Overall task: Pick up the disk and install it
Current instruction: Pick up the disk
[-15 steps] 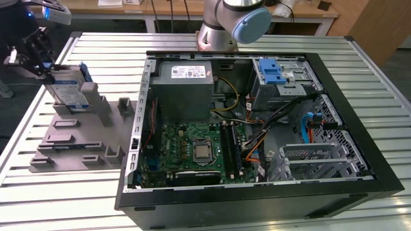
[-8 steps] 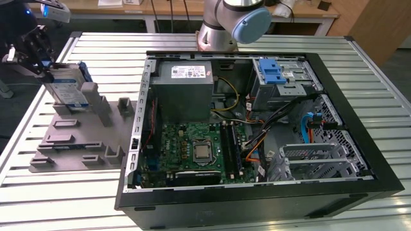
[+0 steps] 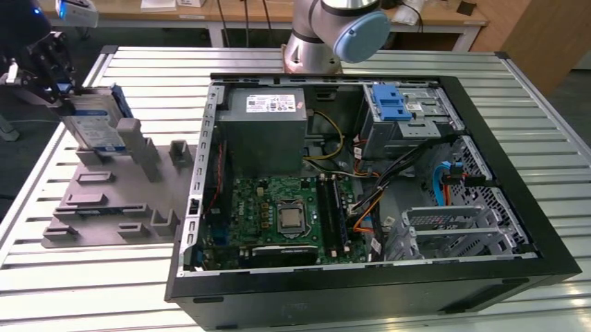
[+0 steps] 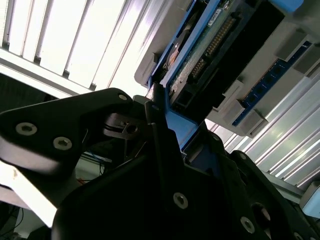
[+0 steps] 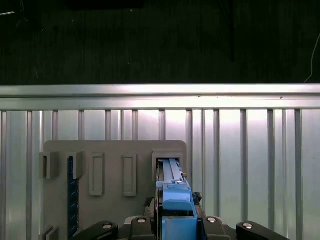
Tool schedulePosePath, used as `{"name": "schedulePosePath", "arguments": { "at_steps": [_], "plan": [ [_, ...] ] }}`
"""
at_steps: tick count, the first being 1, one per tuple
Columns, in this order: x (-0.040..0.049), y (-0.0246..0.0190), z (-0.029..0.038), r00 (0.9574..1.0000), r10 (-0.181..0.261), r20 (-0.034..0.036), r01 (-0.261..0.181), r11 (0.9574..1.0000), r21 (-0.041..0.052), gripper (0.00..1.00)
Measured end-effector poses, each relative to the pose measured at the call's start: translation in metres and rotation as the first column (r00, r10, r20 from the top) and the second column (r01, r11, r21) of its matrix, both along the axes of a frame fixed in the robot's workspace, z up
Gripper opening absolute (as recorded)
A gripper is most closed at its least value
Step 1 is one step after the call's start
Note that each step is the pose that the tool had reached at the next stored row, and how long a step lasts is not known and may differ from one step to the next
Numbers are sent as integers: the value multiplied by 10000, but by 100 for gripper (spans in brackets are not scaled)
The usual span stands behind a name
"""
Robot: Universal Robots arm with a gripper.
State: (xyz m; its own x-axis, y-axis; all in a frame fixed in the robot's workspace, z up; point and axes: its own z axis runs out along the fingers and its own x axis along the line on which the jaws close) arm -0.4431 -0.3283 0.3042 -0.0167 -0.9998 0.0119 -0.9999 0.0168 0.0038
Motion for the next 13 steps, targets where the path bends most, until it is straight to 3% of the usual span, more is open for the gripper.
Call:
{"name": "schedulePosePath", "arguments": {
  "at_steps": [13],
  "plan": [
    [0, 1, 145, 10000, 0, 3, 0, 10000, 1, 36]
  ]
}}
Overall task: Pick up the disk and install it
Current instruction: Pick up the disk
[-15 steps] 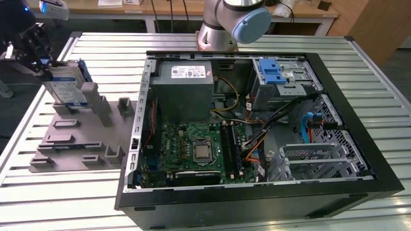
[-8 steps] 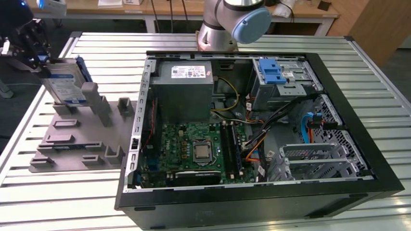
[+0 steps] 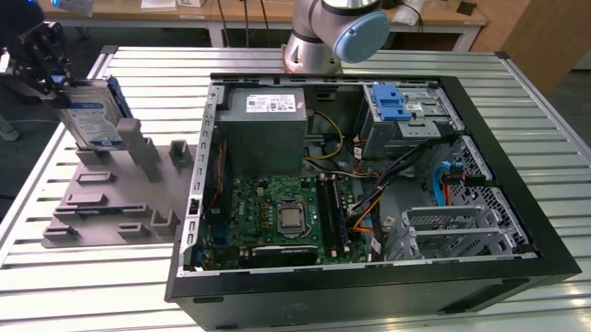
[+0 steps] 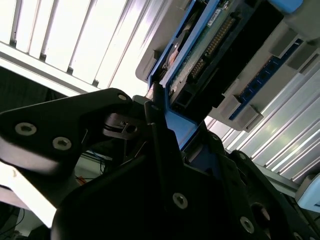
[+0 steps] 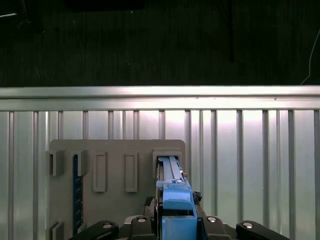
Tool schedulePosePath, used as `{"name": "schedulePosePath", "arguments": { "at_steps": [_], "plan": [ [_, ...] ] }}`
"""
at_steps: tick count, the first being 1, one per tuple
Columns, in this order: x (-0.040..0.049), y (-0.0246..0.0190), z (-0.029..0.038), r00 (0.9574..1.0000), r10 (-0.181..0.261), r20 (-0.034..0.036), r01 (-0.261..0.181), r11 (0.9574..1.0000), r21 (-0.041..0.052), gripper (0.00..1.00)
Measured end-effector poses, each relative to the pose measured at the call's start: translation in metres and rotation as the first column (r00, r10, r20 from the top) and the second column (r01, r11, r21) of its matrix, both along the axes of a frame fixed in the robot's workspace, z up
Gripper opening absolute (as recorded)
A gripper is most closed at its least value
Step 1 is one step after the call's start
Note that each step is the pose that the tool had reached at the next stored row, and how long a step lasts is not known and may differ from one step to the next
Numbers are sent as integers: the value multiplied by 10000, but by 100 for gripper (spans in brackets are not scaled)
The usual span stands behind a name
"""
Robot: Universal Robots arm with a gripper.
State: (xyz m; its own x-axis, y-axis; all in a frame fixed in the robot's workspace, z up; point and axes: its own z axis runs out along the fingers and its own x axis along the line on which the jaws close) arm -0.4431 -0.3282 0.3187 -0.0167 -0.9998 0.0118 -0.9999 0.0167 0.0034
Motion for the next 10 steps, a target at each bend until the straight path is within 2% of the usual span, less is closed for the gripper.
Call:
{"name": "schedulePosePath", "arguments": {
  "at_steps": [10],
  "plan": [
    [0, 0, 10, 10000, 0, -2, 0, 10000, -1, 36]
  ]
}}
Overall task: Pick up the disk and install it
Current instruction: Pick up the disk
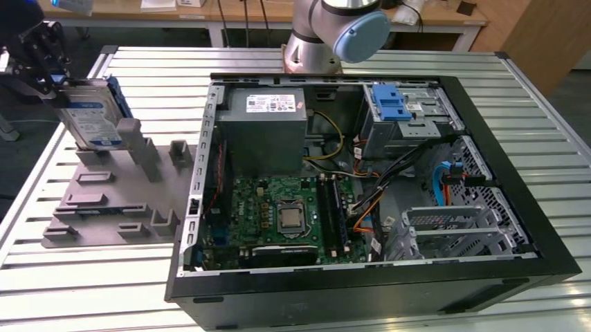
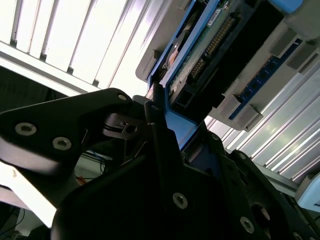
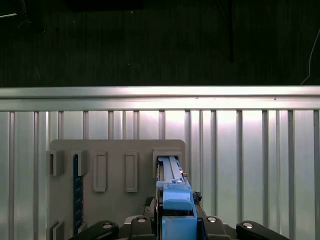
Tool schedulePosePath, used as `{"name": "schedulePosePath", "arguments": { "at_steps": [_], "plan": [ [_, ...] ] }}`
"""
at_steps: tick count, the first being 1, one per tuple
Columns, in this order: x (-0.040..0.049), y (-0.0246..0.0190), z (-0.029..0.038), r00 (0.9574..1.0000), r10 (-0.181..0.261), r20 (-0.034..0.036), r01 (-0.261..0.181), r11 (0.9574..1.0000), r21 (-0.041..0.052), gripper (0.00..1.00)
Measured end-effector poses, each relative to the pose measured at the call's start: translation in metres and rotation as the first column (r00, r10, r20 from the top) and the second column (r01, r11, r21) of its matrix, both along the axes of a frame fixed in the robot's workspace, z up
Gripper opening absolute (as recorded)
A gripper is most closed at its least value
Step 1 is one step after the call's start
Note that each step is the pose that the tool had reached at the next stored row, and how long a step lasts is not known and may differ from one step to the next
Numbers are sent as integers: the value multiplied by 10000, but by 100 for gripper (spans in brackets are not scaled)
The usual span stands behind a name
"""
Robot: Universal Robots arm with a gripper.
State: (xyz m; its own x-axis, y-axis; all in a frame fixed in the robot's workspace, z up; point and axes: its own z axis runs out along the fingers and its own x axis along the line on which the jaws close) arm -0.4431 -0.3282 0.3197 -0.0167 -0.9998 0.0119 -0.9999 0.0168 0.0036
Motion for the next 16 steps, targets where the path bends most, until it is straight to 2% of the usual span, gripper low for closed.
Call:
{"name": "schedulePosePath", "arguments": {
  "at_steps": [9, 16],
  "plan": [
    [0, 0, 16, 10000, -1, -1, 1, 10000, 2, 36],
    [0, 0, 59, 10000, 0, -1, 0, 10000, 3, 36]
  ]
}}
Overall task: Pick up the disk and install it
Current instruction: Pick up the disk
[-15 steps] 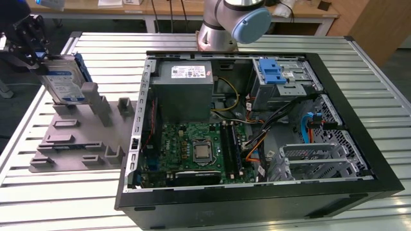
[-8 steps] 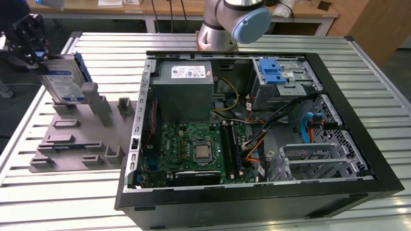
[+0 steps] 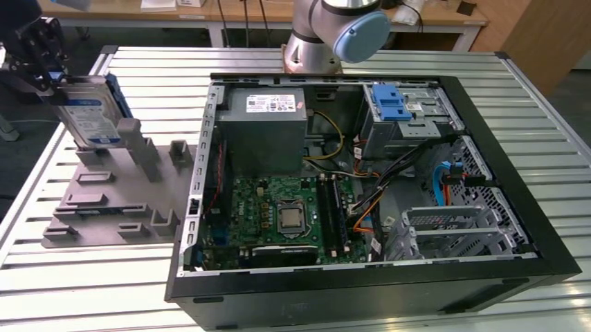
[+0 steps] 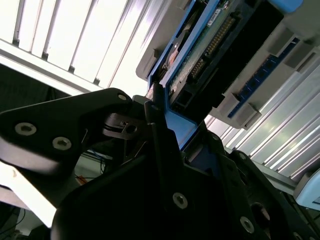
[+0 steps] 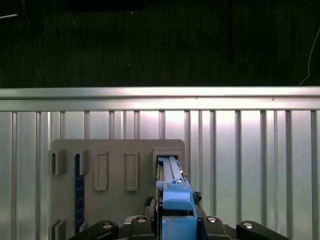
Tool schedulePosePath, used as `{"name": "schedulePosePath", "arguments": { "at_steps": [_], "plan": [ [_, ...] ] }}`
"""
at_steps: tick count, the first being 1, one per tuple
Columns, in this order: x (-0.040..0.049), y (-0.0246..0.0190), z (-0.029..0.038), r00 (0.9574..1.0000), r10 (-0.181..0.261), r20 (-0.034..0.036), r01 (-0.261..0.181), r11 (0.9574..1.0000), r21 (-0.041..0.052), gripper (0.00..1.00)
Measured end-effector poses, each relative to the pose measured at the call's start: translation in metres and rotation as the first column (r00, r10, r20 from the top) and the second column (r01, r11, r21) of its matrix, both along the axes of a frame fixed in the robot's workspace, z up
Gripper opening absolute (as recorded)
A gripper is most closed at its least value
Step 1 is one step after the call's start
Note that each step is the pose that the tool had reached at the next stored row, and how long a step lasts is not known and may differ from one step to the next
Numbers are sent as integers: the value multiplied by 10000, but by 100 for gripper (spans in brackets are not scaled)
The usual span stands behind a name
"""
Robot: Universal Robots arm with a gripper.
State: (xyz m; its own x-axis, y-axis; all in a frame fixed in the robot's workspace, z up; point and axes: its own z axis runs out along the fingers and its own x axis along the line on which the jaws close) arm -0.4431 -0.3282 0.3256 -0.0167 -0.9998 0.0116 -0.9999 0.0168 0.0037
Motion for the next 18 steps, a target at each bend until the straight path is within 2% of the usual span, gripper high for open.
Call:
{"name": "schedulePosePath", "arguments": {
  "at_steps": [18],
  "plan": [
    [0, 0, 69, 10000, 0, 1, 0, 10000, 0, 36]
  ]
}}
